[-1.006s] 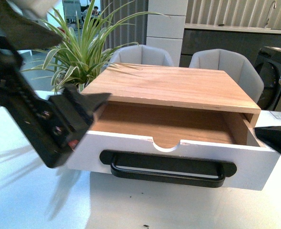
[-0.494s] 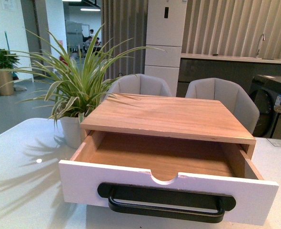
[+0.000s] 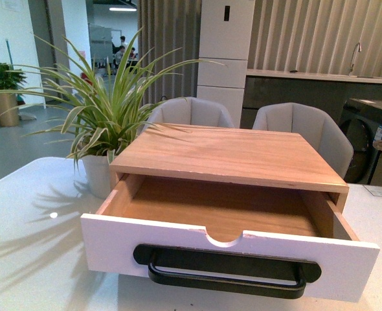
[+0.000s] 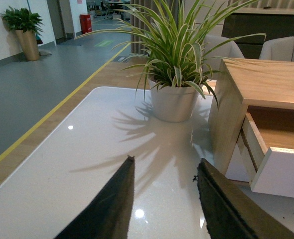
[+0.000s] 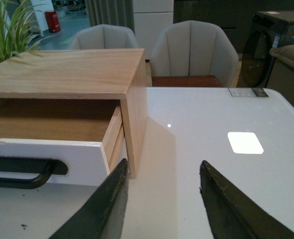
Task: Pull drawer
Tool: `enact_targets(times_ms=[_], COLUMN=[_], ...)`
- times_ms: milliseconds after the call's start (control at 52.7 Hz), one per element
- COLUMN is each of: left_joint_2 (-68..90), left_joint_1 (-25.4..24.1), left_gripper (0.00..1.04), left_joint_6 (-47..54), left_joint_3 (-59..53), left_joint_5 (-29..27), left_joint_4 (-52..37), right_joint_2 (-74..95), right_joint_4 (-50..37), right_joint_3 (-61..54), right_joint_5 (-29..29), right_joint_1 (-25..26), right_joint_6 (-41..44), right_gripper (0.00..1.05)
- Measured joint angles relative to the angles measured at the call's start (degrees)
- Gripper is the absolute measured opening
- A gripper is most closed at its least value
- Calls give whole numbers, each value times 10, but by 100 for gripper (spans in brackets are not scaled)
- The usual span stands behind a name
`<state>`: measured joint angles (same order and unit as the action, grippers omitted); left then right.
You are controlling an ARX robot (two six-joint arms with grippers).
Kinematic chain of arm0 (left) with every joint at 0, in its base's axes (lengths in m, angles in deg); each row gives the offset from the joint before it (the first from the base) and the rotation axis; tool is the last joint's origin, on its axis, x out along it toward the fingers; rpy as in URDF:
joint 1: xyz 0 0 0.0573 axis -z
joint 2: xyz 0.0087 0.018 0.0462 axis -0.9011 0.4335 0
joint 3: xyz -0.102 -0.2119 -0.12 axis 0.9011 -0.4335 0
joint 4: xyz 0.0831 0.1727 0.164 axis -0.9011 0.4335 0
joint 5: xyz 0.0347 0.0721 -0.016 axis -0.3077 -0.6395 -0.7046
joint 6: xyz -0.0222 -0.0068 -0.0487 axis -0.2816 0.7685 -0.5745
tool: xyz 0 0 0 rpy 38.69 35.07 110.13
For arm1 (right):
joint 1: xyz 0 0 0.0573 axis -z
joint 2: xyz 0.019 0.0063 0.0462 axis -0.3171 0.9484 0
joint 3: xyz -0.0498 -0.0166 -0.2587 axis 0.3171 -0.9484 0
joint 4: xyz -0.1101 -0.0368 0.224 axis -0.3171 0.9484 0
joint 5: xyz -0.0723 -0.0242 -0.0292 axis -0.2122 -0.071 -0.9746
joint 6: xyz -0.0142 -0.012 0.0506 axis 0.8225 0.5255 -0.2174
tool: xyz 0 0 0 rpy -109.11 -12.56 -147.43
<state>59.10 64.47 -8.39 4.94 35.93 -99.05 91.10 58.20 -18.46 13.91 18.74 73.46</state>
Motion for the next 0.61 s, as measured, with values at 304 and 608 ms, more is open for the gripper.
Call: enact_targets(times_ms=[304, 608], left_joint_2=[-72, -146], left_joint_1=[0, 0], left_gripper=[3, 3], left_joint_6=[1, 0], left_joint_3=[-21, -40], left_joint_5=[0, 0], left_joint_4=[49, 95], right_joint_2=[-85, -112], right_joint_4=[57, 55], right_joint_3=[-22, -49], right_joint_5=[-2, -1], right_joint_1=[-1, -1], right_joint_6=[3, 4], right_gripper=[2, 2])
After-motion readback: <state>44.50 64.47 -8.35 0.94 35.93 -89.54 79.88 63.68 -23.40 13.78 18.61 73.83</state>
